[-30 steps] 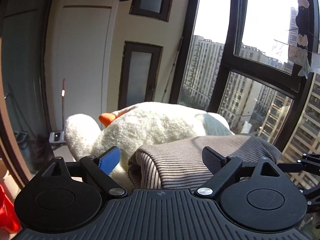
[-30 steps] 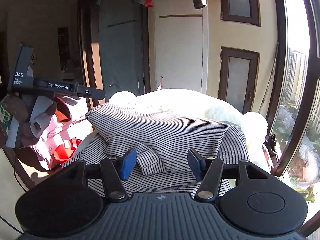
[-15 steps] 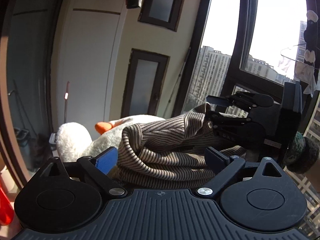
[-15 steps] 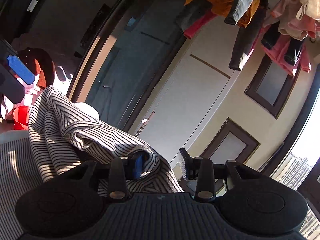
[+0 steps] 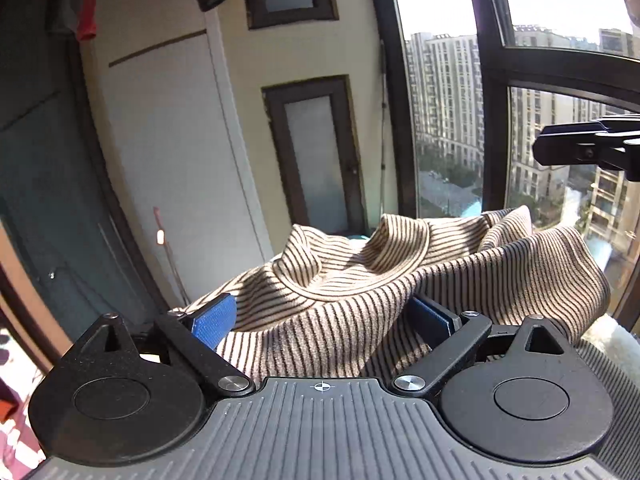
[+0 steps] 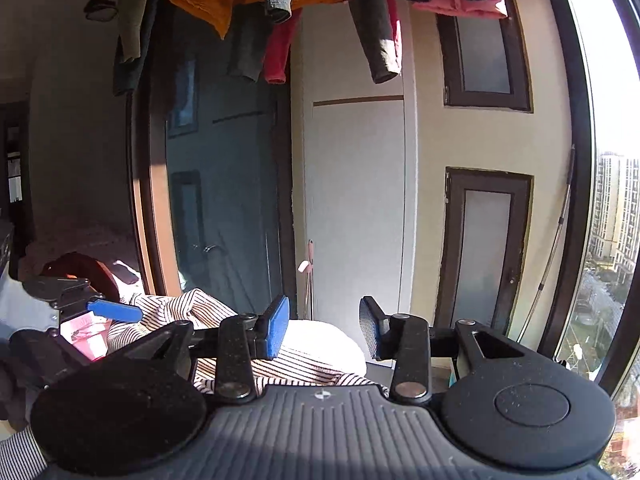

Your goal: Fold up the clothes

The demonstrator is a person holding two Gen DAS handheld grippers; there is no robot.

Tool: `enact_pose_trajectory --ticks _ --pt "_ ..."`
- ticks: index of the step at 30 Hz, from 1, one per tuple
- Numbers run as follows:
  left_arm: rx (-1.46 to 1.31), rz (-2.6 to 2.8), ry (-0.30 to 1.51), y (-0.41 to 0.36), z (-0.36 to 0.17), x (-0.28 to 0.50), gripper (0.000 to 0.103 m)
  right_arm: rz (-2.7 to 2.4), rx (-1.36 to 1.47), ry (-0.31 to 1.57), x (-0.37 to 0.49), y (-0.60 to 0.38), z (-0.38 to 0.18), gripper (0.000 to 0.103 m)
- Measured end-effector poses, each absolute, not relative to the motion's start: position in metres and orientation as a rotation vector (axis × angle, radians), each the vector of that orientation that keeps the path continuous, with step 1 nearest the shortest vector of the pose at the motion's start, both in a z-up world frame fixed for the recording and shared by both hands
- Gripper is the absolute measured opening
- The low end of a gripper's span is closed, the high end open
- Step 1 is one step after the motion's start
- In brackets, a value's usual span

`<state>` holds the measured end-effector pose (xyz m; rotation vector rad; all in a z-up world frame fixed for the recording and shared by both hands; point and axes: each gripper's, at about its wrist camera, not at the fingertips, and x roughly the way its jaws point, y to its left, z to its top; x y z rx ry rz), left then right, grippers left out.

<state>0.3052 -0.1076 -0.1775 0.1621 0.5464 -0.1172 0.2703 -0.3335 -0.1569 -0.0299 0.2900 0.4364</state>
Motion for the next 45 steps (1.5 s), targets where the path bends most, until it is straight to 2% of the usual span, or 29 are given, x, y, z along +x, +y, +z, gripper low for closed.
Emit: enact_pose_trajectory --ticks 2,4,7,10,11,12,13,17,20,21,22,23,24,25,26,28,30,32,33,34,35,36,40,45 --pt "0.079 -0.065 0.579 -0.089 -0.172 0.328 0.095 0.429 0.008 0.321 0.26 -0.343 -0.165 0.053" --pt "-0.013 -0.074 0.567 -0.073 -0.164 0.324 0.091 0.422 0.046 0.352 0.25 -0.352 -0.173 0.06" --pt "-0.043 -0.174 0.482 -0.069 -0.155 0.284 0.094 0.411 0.102 0.398 0.236 -0.365 -0.186 0.061" --pt "0.09 -0.258 0.424 -0.092 -0.15 0.241 0.094 0.368 0.231 0.479 0.245 -0.371 -0.204 0.061" --pt "0.148 -0.286 0.401 -0.103 -0.151 0.226 0.094 0.368 0.281 0.508 0.25 -0.373 -0.21 0.052" --pt "0.204 -0.305 0.376 -0.115 -0.155 0.214 0.095 0.388 0.334 0.533 0.254 -0.376 -0.213 0.039" --pt "0.257 -0.32 0.35 -0.126 -0.158 0.203 0.095 0.408 0.383 0.552 0.256 -0.376 -0.214 0.011" --pt "0.483 -0.328 0.21 -0.181 -0.179 0.17 0.093 0.42 0.409 0.469 0.235 -0.372 -0.183 0.004" --pt "0.551 -0.37 0.164 -0.218 -0.192 0.173 0.081 0.472 0.416 0.394 0.212 -0.37 -0.147 0.004" --pt "0.565 -0.375 0.149 -0.228 -0.196 0.175 0.07 0.489 0.413 0.376 0.204 -0.37 -0.138 0.004" --pt "0.575 -0.375 0.134 -0.237 -0.199 0.178 0.053 0.504 0.406 0.362 0.197 -0.368 -0.13 0.004" --pt "0.557 -0.362 0.13 -0.239 -0.198 0.183 0.042 0.514 0.397 0.353 0.192 -0.366 -0.123 0.004" --pt "0.526 -0.344 0.131 -0.238 -0.194 0.188 0.018 0.517 0.383 0.345 0.186 -0.363 -0.118 0.004" --pt "0.495 -0.325 0.132 -0.237 -0.19 0.194 0.011 0.512 0.365 0.336 0.182 -0.36 -0.113 0.004" --pt "0.424 -0.308 0.145 -0.225 -0.182 0.198 0.011 0.5 0.335 0.321 0.176 -0.357 -0.109 0.004" --pt "0.32 -0.236 0.151 -0.183 -0.165 0.196 0.011 0.451 0.261 0.267 0.168 -0.351 -0.103 0.006" --pt "0.242 -0.14 0.147 -0.137 -0.148 0.194 0.011 0.418 0.194 0.23 0.165 -0.345 -0.101 0.014" --pt "0.179 -0.02 0.149 -0.087 -0.132 0.19 0.01 0.409 0.117 0.216 0.17 -0.324 -0.105 0.029" --pt "0.126 0.04 0.157 -0.059 -0.123 0.19 0.01 0.408 0.077 0.212 0.173 -0.312 -0.109 0.032" --pt "0.075 0.085 0.164 -0.035 -0.116 0.189 0.01 0.413 0.045 0.212 0.176 -0.3 -0.113 0.04" --pt "0.029 0.123 0.171 -0.015 -0.112 0.189 0.01 0.427 0.016 0.216 0.179 -0.285 -0.12 0.052" --pt "-0.001 0.151 0.175 0.001 -0.11 0.185 0.01 0.45 -0.022 0.23 0.182 -0.266 -0.13 0.057" --pt "-0.08 0.223 0.207 0.047 -0.111 0.172 0.011 0.571 -0.241 0.311 0.197 -0.187 -0.164 0.058" --pt "-0.119 0.235 0.248 0.066 -0.121 0.174 0.011 0.607 -0.616 0.327 0.206 -0.114 -0.201 0.058"
